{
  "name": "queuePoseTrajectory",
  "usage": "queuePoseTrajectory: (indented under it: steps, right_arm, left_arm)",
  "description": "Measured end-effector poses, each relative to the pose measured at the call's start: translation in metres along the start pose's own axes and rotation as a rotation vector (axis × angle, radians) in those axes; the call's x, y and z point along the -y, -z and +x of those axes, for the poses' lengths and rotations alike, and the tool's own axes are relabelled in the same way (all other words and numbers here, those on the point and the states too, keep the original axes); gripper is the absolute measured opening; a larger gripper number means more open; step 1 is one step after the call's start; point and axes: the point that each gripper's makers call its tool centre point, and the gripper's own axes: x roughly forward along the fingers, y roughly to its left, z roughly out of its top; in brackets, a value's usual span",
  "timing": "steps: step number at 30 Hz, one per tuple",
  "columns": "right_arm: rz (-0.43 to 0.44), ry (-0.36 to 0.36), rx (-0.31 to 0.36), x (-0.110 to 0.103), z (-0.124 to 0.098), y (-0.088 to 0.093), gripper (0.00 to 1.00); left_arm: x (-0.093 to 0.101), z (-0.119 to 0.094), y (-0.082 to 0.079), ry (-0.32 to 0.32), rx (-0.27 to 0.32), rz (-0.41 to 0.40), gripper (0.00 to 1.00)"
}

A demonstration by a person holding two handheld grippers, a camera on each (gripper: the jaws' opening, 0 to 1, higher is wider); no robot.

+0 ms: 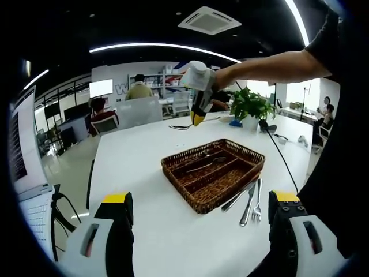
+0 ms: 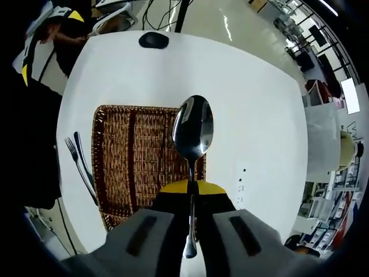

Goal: Arrange the knives, forks, and spoons in their matching storage slots by inserting each utensil handle-first until every utensil is classified and aligned in the correct compartment

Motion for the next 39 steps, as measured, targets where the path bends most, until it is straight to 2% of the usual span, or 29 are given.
queuePoseTrajectory:
  steps: [7,12,28,39]
  right_arm:
    - [0.004,-0.014,-0.006,-0.004,0.012,0.002,0.0]
    - [0.012,-0.028,-0.005,-0.007,0.025,0.004,0.0]
    - [0.055,-0.07,0.027,-0.018,0.063,-0.001,0.0]
    - [0.056,-0.095,0.024,-0.021,0.086,0.005,0.0]
  left_arm:
    - [-0.004,-0.003,0.006,-0.011,-0.019,-0.01,0.99]
    - [-0.006,-0.006,0.005,-0.016,0.0,-0.038,0.99]
    - [-0.011,-0.01,0.013,-0.027,-0.037,-0.035,0.99]
    - [-0.013,-0.016,0.02,-0.05,-0.058,-0.044,0.99]
